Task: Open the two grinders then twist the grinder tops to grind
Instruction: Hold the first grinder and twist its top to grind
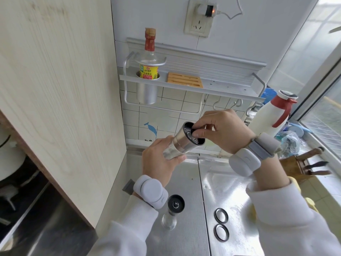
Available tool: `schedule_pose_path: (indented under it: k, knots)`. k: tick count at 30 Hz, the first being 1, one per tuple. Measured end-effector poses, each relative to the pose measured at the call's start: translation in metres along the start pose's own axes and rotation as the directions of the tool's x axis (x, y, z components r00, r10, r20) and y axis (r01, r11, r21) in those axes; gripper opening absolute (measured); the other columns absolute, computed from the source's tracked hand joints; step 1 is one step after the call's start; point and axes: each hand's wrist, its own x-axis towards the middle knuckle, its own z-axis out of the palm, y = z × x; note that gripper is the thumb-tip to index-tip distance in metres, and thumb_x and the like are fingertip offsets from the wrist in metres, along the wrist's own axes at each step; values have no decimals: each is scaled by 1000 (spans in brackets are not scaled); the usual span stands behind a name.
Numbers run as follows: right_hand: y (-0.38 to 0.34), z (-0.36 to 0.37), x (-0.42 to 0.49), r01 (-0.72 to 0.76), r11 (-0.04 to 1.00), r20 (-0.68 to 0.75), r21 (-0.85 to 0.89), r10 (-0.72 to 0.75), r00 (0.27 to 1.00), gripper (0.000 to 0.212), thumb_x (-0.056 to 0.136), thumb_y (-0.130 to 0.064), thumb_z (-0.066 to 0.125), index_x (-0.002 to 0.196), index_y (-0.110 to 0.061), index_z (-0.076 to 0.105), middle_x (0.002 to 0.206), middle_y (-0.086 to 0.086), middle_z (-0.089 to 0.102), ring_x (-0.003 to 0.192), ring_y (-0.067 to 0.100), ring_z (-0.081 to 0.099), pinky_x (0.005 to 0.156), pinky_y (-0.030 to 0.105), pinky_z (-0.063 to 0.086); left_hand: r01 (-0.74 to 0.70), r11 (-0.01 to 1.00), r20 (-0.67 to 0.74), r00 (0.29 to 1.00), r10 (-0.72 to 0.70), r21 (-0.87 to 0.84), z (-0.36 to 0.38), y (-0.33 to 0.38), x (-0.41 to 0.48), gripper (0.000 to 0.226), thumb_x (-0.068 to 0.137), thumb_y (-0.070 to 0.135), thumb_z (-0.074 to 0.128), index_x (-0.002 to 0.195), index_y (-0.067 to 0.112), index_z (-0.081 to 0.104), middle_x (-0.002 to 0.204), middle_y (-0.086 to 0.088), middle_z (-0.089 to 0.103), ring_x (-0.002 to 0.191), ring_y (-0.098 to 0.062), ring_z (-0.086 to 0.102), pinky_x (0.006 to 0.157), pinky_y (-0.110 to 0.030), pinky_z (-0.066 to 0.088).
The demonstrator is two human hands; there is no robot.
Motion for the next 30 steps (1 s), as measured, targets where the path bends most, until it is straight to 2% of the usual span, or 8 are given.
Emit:
schedule_pose_path:
  k: [4, 7, 10, 13, 16, 21, 27, 30]
  knots:
    - [1, 4, -1, 5, 1000, -17, -17, -5, 1000, 19, 80, -35, 64, 83, -18, 73, 77, -3, 65, 69, 14, 57, 67, 22, 43, -6, 1000, 13, 1000, 6, 7, 0, 0, -2, 39, 60, 25, 84, 95, 18, 68, 81, 6, 62, 69, -8, 52, 65, 0, 33]
    - [3, 3, -2, 1, 1000, -21, -11, -1, 1000, 23, 83, -37, 58, 90, -19, 72, 84, -2, 67, 72, 18, 61, 71, 28, 46, 1, 1000, 16, 1000, -1, 8, 1, -2, -2, 37, 60, 26, 84, 93, 18, 67, 78, 7, 60, 67, -1, 49, 63, 0, 32]
    - [4, -2, -4, 5, 1000, 1, 15, -5, 1000, 21, 82, -29, 62, 103, -26, 68, 90, -7, 65, 73, 16, 61, 67, 18, 44, 11, 1000, 8, 1000, -11, -5, 1, -2, -1, 35, 60, 25, 84, 90, 17, 67, 75, 9, 57, 66, 4, 48, 62, 0, 31]
    - [5, 0, -3, 28, 1000, 29, 14, -28, 999, 27, 79, -18, 67, 104, -28, 68, 90, -7, 64, 70, 12, 58, 64, 8, 35, 8, 1000, 11, 1000, -8, 1, 1, -1, 0, 36, 60, 26, 84, 90, 17, 67, 75, 8, 59, 65, -2, 50, 62, -1, 32]
    - [3, 1, -1, 12, 1000, 5, 26, -12, 1000, 21, 78, -16, 68, 97, -23, 71, 86, -3, 65, 71, 17, 58, 67, 14, 38, 7, 1000, 17, 1000, -7, -9, 1, -1, 0, 36, 60, 26, 84, 91, 18, 67, 78, 7, 62, 68, -10, 53, 62, -2, 32]
    - [1, 5, 0, 28, 1000, -17, -14, -28, 999, 17, 77, -29, 68, 89, -18, 73, 80, -1, 66, 68, 15, 56, 73, 31, 47, 13, 1000, 23, 1000, -14, 6, 1, -1, -1, 40, 61, 26, 84, 96, 18, 67, 83, 7, 63, 71, -11, 55, 63, -2, 34]
    - [2, 9, 1, 29, 1000, -60, 7, -29, 998, 17, 78, -34, 66, 83, -19, 73, 76, -5, 60, 66, 15, 55, 70, 33, 47, 9, 1000, 9, 1000, -9, -8, -1, -1, 0, 39, 60, 24, 84, 96, 19, 68, 82, 7, 62, 72, -14, 56, 64, -6, 34]
    - [4, 11, 2, 31, 999, -70, -11, -32, 997, 24, 79, -39, 63, 80, -17, 72, 75, -3, 62, 64, 13, 53, 67, 34, 48, 1, 1000, 16, 1000, -1, 0, -2, -1, 0, 38, 60, 24, 84, 94, 18, 67, 82, 8, 62, 71, -13, 56, 64, -2, 32]
